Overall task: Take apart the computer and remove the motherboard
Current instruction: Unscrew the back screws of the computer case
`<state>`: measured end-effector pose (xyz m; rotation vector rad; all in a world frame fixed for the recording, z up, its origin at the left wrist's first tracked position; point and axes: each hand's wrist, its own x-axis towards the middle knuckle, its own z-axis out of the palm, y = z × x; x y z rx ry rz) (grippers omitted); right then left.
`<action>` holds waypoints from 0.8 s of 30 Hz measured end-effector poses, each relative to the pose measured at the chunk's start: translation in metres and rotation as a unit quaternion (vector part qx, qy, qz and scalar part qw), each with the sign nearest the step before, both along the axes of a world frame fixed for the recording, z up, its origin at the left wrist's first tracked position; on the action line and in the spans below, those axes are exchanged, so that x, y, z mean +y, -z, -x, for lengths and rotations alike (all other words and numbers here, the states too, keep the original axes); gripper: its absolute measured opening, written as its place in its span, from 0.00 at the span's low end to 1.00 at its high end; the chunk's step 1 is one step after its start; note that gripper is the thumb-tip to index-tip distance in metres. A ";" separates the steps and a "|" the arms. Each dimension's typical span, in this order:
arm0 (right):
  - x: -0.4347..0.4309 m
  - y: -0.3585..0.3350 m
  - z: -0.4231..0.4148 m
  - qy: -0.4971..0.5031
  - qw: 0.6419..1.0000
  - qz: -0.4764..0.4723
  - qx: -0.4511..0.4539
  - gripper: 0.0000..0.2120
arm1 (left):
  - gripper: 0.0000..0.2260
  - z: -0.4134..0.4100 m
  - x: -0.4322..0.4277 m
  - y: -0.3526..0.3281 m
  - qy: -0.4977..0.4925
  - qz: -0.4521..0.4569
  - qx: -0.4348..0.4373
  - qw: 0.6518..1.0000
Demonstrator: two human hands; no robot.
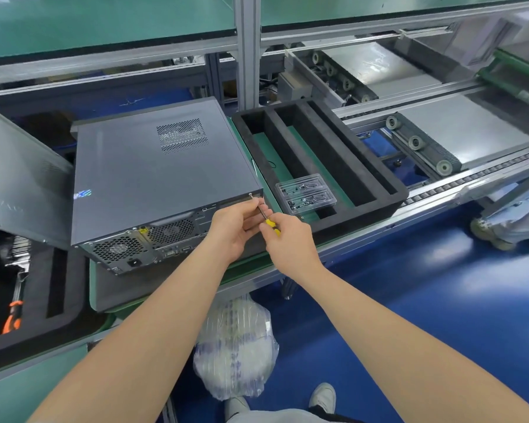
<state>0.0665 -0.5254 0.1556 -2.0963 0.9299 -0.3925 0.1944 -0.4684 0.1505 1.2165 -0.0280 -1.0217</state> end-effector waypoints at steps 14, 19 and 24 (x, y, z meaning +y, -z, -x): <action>-0.023 -0.011 0.018 -0.010 0.678 -0.722 -0.139 0.21 | 0.05 -0.003 -0.012 -0.004 -0.012 -0.023 0.011 1.000; -0.019 -0.013 0.014 -0.009 0.756 -0.641 -0.132 0.16 | 0.08 -0.002 -0.011 -0.004 0.000 -0.012 0.013 1.000; -0.008 -0.016 0.008 -0.002 0.970 -0.242 -0.022 0.17 | 0.10 -0.004 -0.007 -0.002 0.011 0.012 0.034 0.999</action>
